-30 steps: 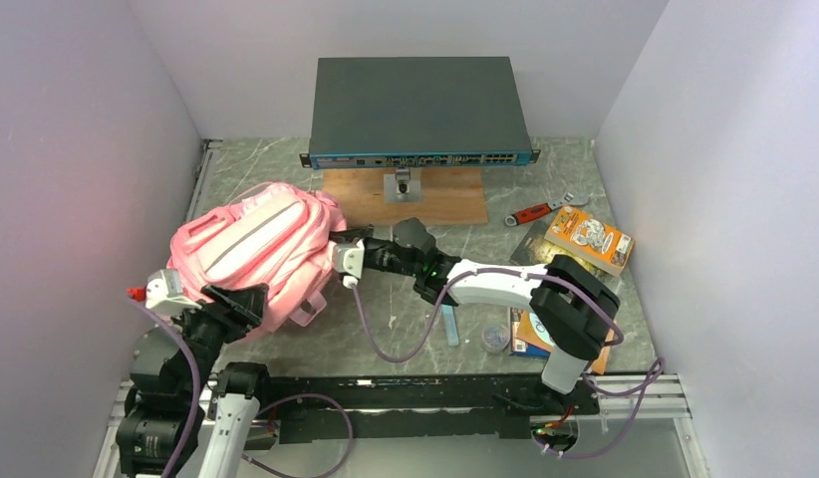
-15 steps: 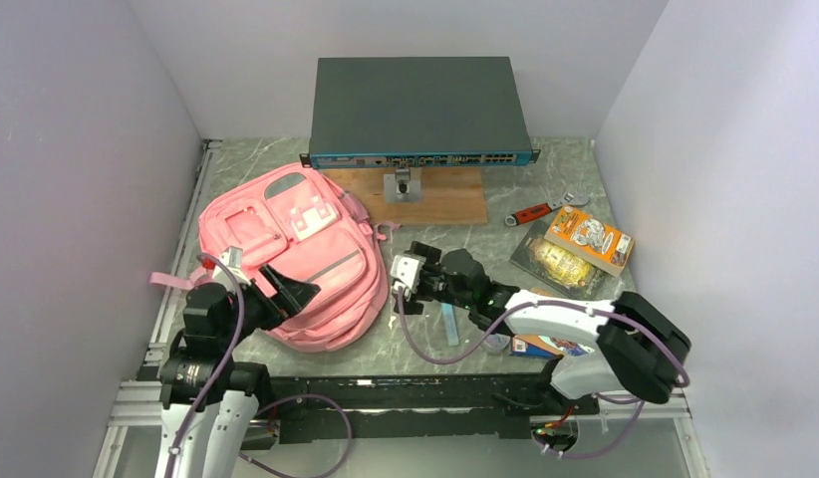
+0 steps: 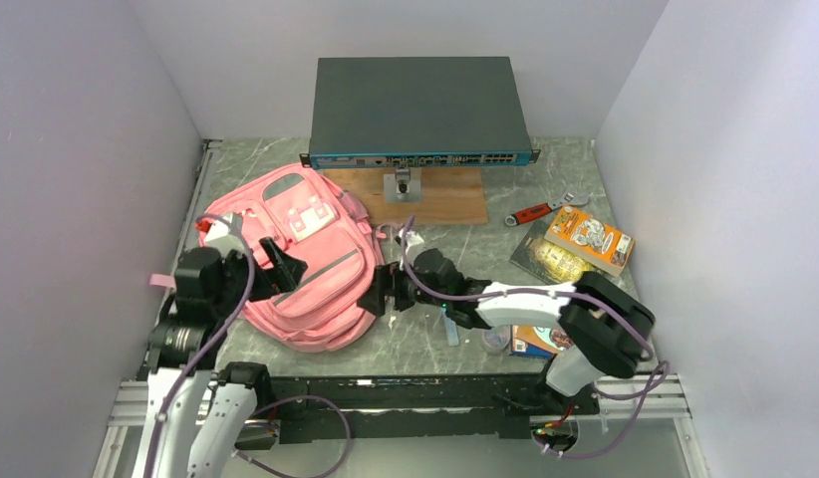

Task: Pack the student bag
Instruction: Adjust the student bag at the center of the board.

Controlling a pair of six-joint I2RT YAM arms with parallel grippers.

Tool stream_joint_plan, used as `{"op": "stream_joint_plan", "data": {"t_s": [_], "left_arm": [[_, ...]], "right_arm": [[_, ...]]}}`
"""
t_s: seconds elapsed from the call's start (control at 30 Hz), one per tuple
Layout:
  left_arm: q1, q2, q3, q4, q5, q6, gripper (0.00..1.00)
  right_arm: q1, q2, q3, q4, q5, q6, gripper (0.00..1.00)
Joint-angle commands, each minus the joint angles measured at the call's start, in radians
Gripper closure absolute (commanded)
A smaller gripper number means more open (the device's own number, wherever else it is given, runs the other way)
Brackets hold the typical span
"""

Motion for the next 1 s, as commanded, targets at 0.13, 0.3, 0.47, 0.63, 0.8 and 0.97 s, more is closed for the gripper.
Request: {"op": "stream_joint_plan", "data": {"t_s": [0.13,0.3,0.47,0.63,0.8,0.97], "left_arm": [[0.002,0.279,-0.001,0.08,-0.026,0.09,0.04],[0.002,0.373,-0.053,0.152,-0.026,0.11,0.05],[0.002,0.47,-0.062,0.166,-0.027,0.118,0.08],[0.01,0.536,-0.053,0.191,0.024,0.143,0.11],[0.011,0.58,-0.061,0.197,0.06,0.147,0.13],[0.011,0.567,-0.061,0.196,0.045,0.151,0.14]], "right_arm": [[0.055,0.191,0.071,0.091,0.132,0.305,0.2],[0.075,0.236,0.056,0.095,0.242,0.222,0.46],[0.112,0.235,0.031,0.117,0.202,0.128,0.68],[0.186,0.202,-0.015,0.126,0.287,0.036,0.83],[0.187,0.145,-0.035,0.142,0.284,0.002,0.75],[0.129,0.013,-0.061,0.12,0.262,-0.031,0.5]]}}
